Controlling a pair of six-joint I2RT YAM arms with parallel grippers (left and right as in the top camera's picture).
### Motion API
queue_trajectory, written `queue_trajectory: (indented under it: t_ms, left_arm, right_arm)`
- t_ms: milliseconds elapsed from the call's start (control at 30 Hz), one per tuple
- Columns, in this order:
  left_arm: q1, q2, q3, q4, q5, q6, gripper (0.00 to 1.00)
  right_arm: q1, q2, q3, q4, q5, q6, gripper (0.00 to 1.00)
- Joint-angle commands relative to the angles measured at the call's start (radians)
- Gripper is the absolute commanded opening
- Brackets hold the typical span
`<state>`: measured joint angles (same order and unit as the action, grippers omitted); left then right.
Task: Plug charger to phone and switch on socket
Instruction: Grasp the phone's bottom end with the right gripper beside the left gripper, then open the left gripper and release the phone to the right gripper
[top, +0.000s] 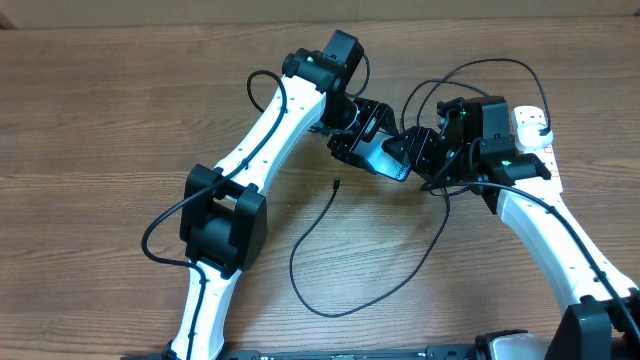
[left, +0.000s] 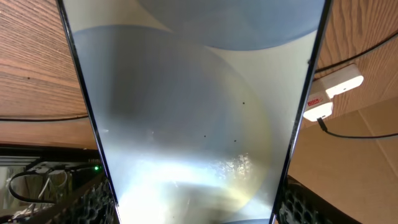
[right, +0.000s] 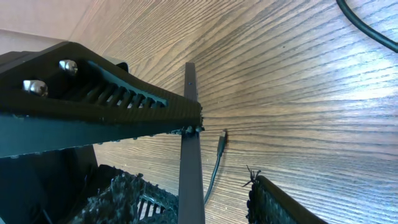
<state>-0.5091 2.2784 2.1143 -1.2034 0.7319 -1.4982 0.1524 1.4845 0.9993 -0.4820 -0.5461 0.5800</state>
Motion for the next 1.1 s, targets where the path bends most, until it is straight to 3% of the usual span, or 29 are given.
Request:
queue_trajectory:
  t_ms: [0, 67, 300, 900, 1067]
  left_arm:
    - [-0.012, -0.003, 0.031, 0.004, 0.027, -0.029, 0.04]
    - [-0.018, -0.003, 0.031, 0.004, 0.027, -0.029, 0.04]
    - [-0.030, -0.003, 0.031, 0.008, 0.027, -0.048, 0.04]
    - [-0.030, -0.003, 0.031, 0.012, 0.051, -0.051, 0.04]
    - [-0.030, -0.003, 0.031, 0.030, 0.054, -0.051, 0.04]
  right_arm:
    - [0.005, 0.003, 0.021, 0.003, 0.007, 0.000, 0.52]
    - [0.005, 0.003, 0.021, 0.003, 0.007, 0.000, 0.46]
    - [0.005, 0.003, 0.021, -0.003, 0.007, -0.001, 0.39]
    - [0.005, 0.003, 0.021, -0.015, 0.008, -0.004, 0.29]
    - [0.005, 0.003, 0.021, -0.015, 0.007, -0.004, 0.21]
